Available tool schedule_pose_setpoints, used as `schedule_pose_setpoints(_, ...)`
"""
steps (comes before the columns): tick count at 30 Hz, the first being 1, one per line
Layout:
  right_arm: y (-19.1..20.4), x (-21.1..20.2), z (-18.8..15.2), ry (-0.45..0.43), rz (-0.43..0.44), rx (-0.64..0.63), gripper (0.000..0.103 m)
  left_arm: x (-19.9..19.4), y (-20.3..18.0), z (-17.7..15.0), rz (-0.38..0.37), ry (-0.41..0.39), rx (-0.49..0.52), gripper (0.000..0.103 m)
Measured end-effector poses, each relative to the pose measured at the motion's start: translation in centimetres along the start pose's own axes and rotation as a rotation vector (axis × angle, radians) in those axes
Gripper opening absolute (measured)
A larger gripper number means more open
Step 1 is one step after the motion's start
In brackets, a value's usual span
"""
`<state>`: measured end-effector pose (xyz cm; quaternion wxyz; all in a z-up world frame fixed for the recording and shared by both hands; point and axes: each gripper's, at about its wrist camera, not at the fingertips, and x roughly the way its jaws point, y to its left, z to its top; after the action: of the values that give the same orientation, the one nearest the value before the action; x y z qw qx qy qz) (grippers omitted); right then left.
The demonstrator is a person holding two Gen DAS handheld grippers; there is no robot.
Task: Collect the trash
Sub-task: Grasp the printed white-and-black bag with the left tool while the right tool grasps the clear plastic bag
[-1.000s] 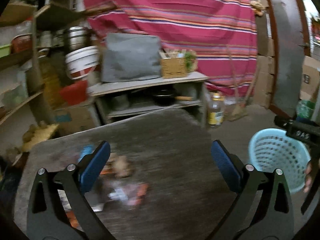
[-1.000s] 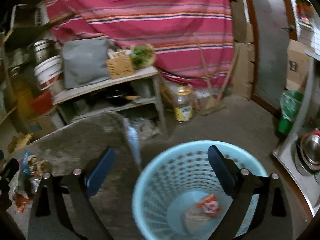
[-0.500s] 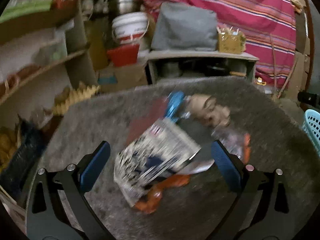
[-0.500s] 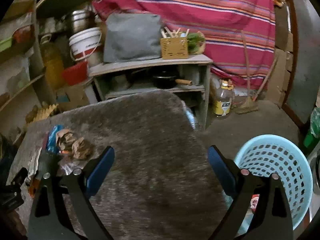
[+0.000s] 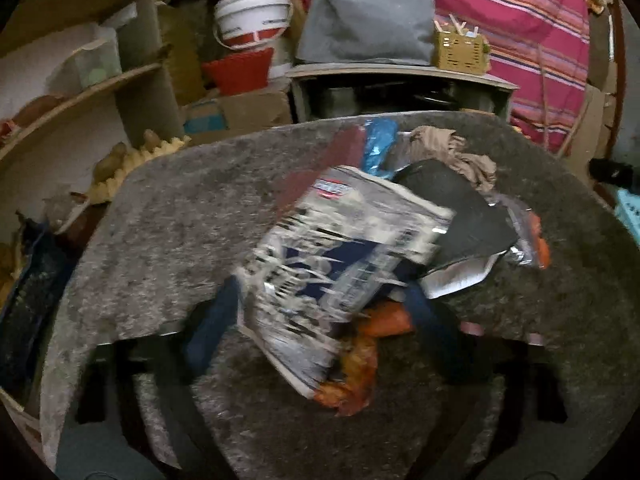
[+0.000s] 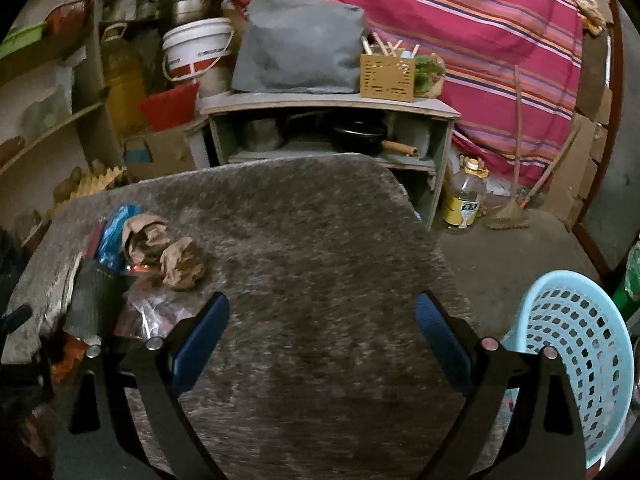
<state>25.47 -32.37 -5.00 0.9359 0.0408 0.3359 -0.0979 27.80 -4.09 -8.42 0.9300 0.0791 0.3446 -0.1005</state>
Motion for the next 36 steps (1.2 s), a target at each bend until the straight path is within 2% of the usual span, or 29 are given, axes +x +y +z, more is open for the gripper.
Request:
schedule_pose_setpoints(5, 1.9, 0.3, -0.2, 0.003, 0.012, -0.05, 0.092, -0.7, 0.0, 0.3, -0.021, -0.015, 0.008, 0.032)
schedule_pose_setpoints(9, 3.5, 0.6, -0.3, 0.013, 0.033, -0.07, 0.092, -1.6, 0.0, 0.6, 0.022, -0.037, 0.048, 0.018)
schedule_pose_setpoints(15, 5.2, 0.7, -0.6, 0.021, 0.082, -0.082, 0.092, -2.9, 3.3, 1.3, 0.054, -0.063, -0.03, 0.012)
schedule_pose_setpoints(22, 7.2, 1.9, -1.2, 0.052, 0.082, -0.126, 0.092, -3.4, 8.5, 1.5, 0.111, -0.063, -0.14, 0.01)
schedule_pose_setpoints(29, 9.3, 4.0, -1.8, 0.11, 0.106, -0.174, 0.091, -3.7, 10.6, 1.3, 0.153, -0.059, -0.165, 0.01)
schedule_pose_setpoints(31, 10.0, 4.5, -2.1, 0.131, 0.122, -0.197, 0.08, -3.6, 10.7, 1.3, 0.152, -0.049, -0.168, 0.01)
schedule_pose_setpoints(33, 10.5, 5.0, -2.4, 0.146, 0.142, -0.215, 0.05, -3.3, 10.5, 1.5, 0.155, -0.044, -0.166, 0.01)
schedule_pose_setpoints(36, 10.4, 4.8, -2.5, 0.144, 0.188, -0.215, 0.033, -3.3, 10.2, 1.6, 0.158, -0.045, -0.159, 0.01)
